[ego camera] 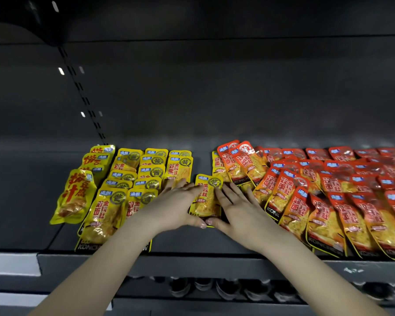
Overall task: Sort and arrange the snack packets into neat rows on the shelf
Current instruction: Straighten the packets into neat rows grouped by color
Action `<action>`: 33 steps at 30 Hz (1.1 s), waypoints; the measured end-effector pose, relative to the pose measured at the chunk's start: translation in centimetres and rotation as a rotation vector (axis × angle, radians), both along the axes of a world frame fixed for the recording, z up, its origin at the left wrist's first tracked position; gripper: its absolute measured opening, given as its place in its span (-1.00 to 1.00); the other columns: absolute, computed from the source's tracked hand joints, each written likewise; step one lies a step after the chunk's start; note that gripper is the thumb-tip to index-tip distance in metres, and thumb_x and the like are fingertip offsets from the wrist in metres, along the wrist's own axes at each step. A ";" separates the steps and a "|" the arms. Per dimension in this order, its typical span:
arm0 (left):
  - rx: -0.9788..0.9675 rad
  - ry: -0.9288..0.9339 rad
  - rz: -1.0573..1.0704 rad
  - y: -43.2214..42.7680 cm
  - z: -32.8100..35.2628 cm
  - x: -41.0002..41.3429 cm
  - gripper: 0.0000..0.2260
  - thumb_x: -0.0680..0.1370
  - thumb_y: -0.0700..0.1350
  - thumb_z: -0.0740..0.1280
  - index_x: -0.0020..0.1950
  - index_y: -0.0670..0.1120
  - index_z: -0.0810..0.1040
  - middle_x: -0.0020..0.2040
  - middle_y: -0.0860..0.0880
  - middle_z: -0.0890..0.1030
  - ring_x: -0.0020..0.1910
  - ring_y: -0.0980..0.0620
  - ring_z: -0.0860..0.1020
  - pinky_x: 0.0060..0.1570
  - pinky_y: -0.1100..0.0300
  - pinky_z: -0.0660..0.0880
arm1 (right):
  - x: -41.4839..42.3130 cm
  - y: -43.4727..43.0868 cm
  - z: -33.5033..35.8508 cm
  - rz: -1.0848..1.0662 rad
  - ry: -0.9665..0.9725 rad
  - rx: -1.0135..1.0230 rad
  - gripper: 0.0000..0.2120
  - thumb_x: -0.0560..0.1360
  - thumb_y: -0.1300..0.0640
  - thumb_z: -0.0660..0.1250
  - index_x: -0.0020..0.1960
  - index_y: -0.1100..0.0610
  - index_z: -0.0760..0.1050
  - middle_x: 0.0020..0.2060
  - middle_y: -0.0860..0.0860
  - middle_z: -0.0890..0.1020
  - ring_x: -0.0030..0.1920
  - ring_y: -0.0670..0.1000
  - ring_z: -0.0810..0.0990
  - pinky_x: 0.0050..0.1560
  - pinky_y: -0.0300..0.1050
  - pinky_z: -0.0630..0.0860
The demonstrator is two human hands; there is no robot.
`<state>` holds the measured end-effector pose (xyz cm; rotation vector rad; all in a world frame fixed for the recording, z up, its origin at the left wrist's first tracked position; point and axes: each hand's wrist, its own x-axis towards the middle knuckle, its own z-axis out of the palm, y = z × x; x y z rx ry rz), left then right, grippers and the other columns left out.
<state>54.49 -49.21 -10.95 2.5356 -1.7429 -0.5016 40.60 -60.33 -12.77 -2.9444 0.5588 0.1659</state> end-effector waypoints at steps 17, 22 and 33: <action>-0.120 -0.235 0.054 2.3 0.5 0.8 -0.21 0.47 0.20 0.32 0.55 0.13 -0.08 0.56 0.03 0.04 0.54 0.04 -0.12 0.47 -0.01 -0.22 | 2.0 2.0 0.3 0.026 -0.106 -0.066 -0.27 0.54 -0.25 0.05 0.53 0.08 -0.16 0.53 0.08 -0.06 0.52 0.07 -0.18 0.44 0.17 -0.26; -0.110 -0.256 0.059 3.2 0.4 3.0 -0.24 0.49 0.21 0.30 0.55 0.12 -0.05 0.56 0.01 0.05 0.54 0.00 -0.10 0.47 -0.03 -0.21 | 4.3 3.0 0.4 0.003 -0.120 -0.062 -0.27 0.54 -0.24 0.08 0.53 0.07 -0.15 0.53 0.04 -0.06 0.52 0.07 -0.20 0.44 0.18 -0.25; -0.068 -0.283 -0.038 2.8 0.9 5.9 -0.35 0.53 0.19 0.25 0.54 0.11 0.04 0.54 -0.12 0.13 0.53 -0.15 -0.01 0.47 -0.06 -0.16 | 7.0 4.2 0.3 -0.091 -0.086 0.001 -0.30 0.55 -0.22 0.07 0.54 0.03 -0.13 0.52 0.00 0.00 0.52 0.06 -0.11 0.45 0.18 -0.14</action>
